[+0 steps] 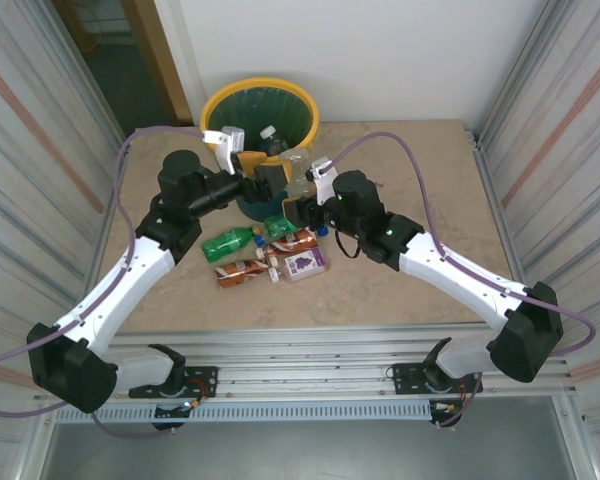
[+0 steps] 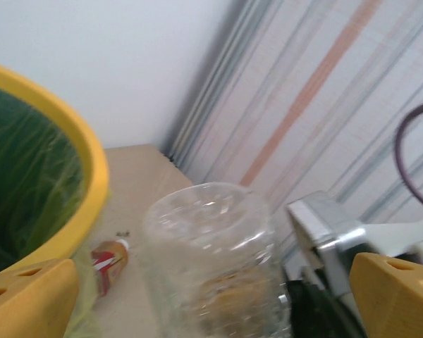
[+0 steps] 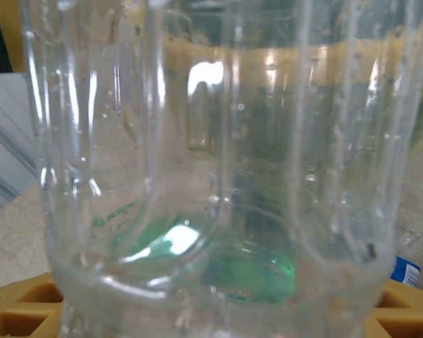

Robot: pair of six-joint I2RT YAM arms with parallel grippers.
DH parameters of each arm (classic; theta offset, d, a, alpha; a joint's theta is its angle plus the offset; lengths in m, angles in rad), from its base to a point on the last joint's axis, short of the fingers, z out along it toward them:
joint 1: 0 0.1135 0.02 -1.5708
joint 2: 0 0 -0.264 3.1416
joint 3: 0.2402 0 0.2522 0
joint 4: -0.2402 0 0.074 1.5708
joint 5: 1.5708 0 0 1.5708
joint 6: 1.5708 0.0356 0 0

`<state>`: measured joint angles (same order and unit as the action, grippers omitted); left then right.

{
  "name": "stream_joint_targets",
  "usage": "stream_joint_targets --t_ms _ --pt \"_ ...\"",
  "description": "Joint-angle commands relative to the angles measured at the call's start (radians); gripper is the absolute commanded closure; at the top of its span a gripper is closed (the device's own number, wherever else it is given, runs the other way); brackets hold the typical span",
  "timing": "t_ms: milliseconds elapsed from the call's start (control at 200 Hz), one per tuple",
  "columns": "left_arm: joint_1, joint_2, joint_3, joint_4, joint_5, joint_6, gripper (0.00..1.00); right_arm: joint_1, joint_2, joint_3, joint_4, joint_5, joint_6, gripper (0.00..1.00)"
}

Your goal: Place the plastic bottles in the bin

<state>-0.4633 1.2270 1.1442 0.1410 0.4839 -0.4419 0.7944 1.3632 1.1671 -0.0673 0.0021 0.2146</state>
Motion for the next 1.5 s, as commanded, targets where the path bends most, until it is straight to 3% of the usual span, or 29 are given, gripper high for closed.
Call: stream_joint_targets --t_ms 0,291,511,656,786,962,1072,1182,1498 --pt "-0.009 0.017 0.049 -0.009 0.043 0.015 0.02 0.023 -0.017 0.048 0.045 -0.036 -0.053 0.51" --pt "-0.011 0.072 0.069 0.026 0.104 -0.064 0.10 0.059 -0.013 0.081 0.053 -0.039 -0.107 0.51" --pt "-0.012 0.078 0.070 0.035 0.115 -0.080 0.31 0.065 -0.004 0.097 0.050 -0.028 -0.122 0.50" --pt "-0.011 0.080 0.066 0.032 0.096 -0.084 0.34 0.066 -0.016 0.088 0.062 -0.008 -0.123 0.49" --pt "-0.009 0.086 0.072 0.032 0.098 -0.086 0.50 0.065 -0.025 0.088 0.067 -0.006 -0.126 0.48" --pt "-0.010 0.096 0.095 0.029 0.105 -0.084 0.80 0.065 -0.023 0.091 0.060 0.018 -0.127 0.34" --pt "-0.008 0.094 0.118 0.013 0.085 -0.061 0.83 0.065 -0.029 0.086 0.047 0.047 -0.124 0.13" --pt "0.004 0.094 0.155 -0.002 0.057 -0.030 0.87 0.064 -0.048 0.074 0.028 0.088 -0.113 0.02" --pt "0.113 0.171 0.336 -0.010 0.013 0.003 0.89 0.061 -0.180 -0.026 0.040 0.219 -0.081 0.02"
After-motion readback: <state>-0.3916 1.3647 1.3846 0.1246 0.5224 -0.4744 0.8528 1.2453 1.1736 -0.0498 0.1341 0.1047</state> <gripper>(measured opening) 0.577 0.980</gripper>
